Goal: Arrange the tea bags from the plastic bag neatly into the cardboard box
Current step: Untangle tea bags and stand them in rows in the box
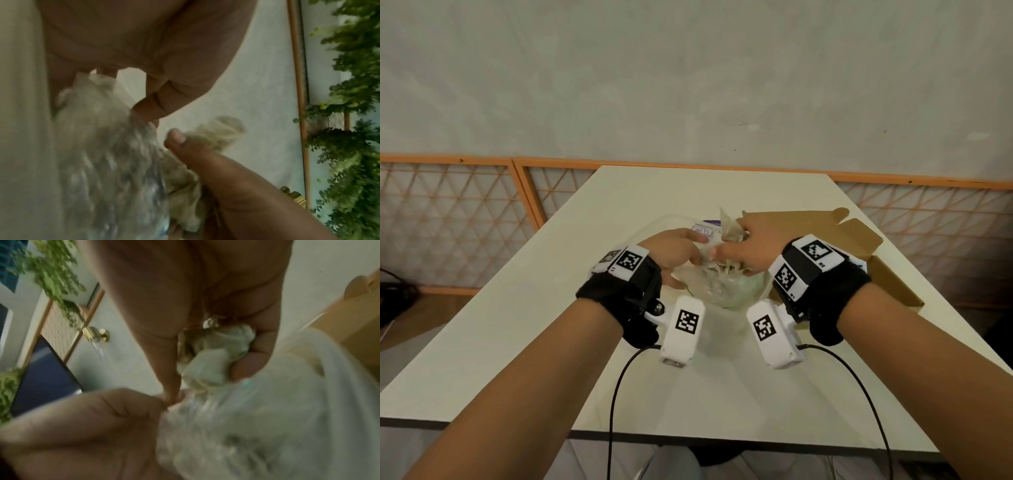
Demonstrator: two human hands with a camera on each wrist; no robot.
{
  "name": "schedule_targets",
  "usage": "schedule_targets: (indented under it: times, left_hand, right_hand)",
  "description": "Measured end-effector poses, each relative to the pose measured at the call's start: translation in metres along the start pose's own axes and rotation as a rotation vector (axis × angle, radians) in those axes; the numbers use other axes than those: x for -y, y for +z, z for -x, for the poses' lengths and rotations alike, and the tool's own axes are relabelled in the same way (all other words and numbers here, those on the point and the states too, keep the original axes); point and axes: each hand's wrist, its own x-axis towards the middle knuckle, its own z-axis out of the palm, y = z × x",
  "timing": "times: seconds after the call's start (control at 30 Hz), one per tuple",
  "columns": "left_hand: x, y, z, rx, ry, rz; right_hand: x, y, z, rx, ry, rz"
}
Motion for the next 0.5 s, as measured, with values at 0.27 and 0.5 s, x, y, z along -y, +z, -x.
schedule_targets:
  times: [0.27,0.5]
  left_hand:
    - [0.005,-0.006,0.001,-0.033,0.113,-0.507]
    - [0.006,-0.018,-0.002,-0.06,0.13,-0.657]
  right_hand:
    - [-0.003,0.003,-0.003,-0.082,0.036,-0.017]
    - [-0.011,-0.004,-0.003,-0.183,0.065,-0.417]
